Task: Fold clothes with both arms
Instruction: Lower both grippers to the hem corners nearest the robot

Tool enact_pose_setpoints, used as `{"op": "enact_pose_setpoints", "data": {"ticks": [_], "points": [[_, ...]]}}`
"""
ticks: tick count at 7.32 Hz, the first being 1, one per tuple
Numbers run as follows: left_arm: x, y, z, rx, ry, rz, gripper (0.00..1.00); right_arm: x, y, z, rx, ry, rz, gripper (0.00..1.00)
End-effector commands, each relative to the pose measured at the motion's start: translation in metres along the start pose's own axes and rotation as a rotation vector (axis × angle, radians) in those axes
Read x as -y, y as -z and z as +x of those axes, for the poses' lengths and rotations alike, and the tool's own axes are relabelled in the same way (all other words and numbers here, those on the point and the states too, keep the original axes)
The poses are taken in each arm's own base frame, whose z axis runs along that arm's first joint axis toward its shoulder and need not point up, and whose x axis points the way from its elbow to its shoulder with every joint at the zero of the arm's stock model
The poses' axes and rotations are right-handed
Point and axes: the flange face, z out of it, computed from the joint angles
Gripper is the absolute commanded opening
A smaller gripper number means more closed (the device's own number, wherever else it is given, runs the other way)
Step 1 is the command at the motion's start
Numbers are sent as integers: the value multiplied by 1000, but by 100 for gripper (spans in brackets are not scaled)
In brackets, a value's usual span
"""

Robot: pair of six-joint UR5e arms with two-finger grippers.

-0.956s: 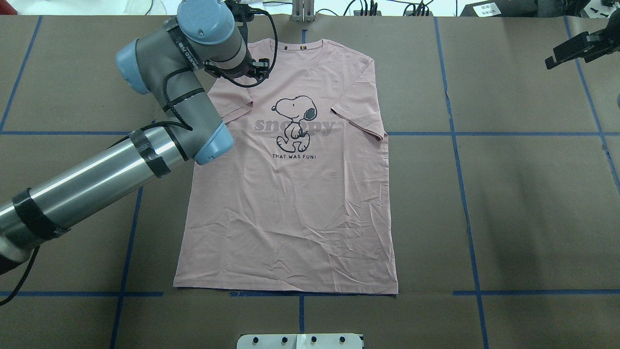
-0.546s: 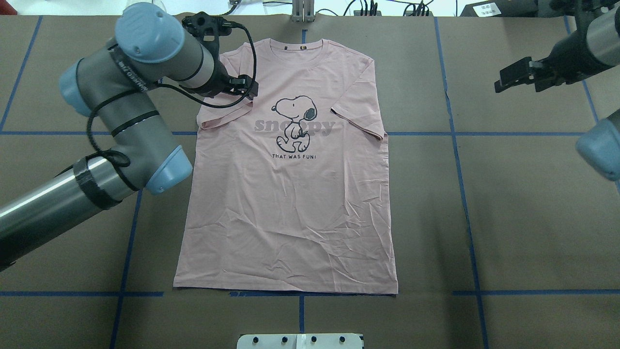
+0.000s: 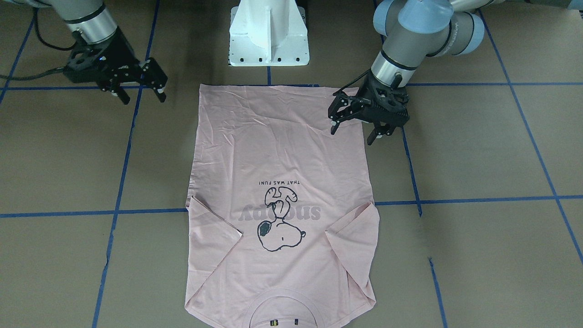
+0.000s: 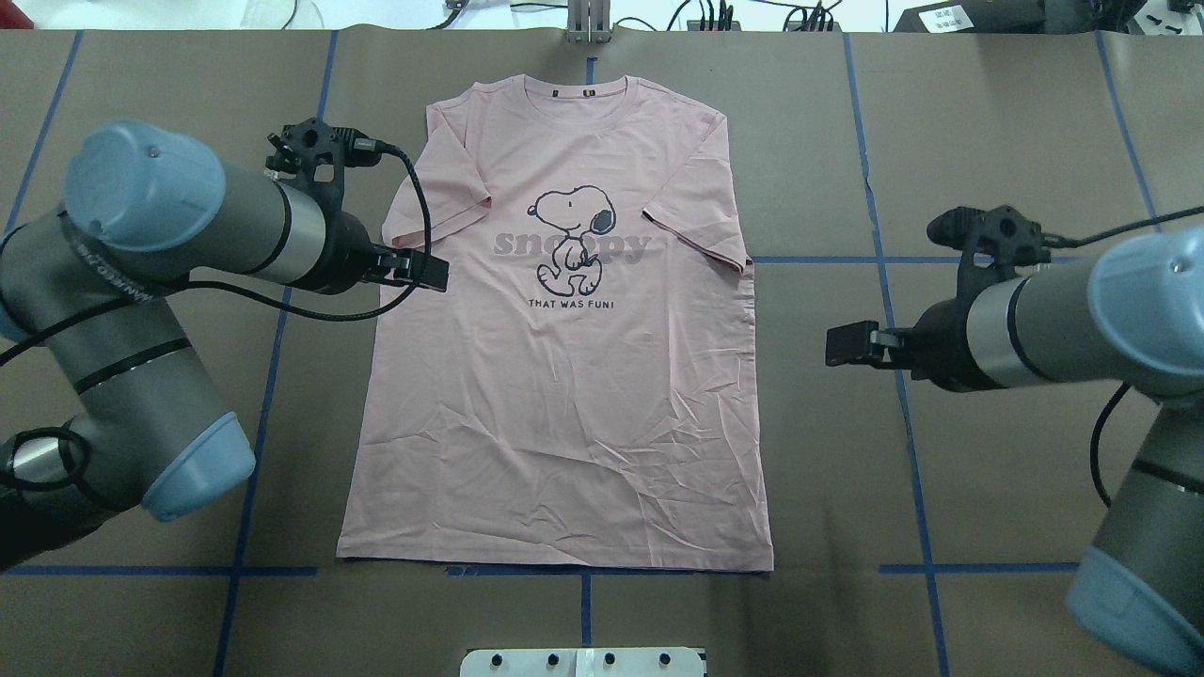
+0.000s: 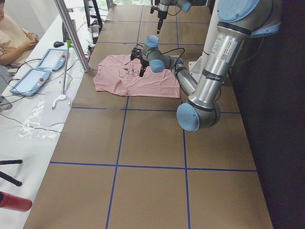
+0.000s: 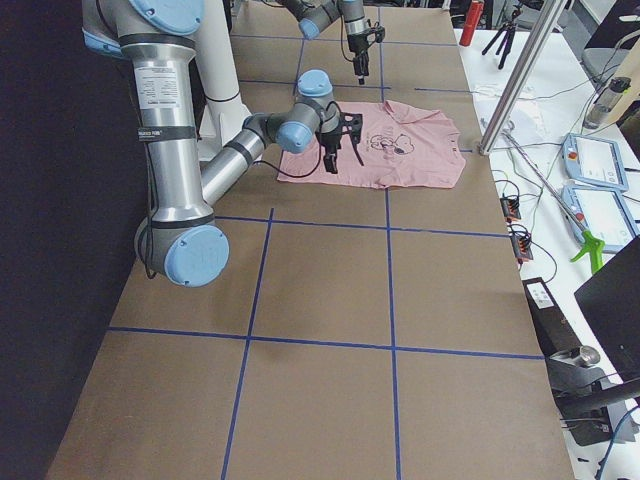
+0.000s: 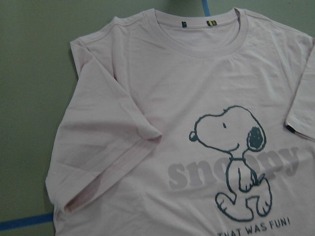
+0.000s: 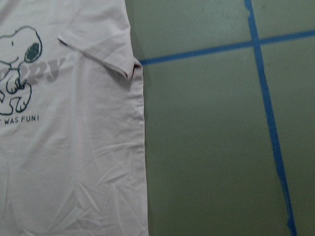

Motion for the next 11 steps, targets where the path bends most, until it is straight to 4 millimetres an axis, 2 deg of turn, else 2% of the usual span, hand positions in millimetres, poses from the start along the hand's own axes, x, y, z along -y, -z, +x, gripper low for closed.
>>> {"op": "enact_pose_setpoints", "data": {"ticks": [1, 2, 3, 4, 5, 7, 8, 10, 11], "points": [[-68, 18, -16, -11, 6, -67, 100, -94, -29, -18, -23, -19, 36, 97], [-103, 16, -27, 7, 78, -86, 100, -115, -34, -23, -19, -29, 21, 96], [-138, -3, -24, 26, 136, -66, 87, -121, -35, -25, -12, -26, 33, 96], [-163, -22, -21, 59, 213, -72, 69, -121, -35, -25, -10, -26, 35, 97], [-187, -34, -29, 99, 250, -87, 63, -121, -34, -26, -7, -26, 33, 97], [-210, -47, -31, 128, 276, -91, 63, -121, -34, -27, -4, -28, 36, 96], [-229, -57, -29, 141, 282, -111, 63, -121, -34, -27, -4, -28, 36, 96], [-245, -60, -29, 152, 288, -133, 63, -121, -34, -27, -4, -31, 36, 96], [-246, -60, -29, 152, 287, -135, 60, -121, -34, -27, -4, -33, 36, 96]]}}
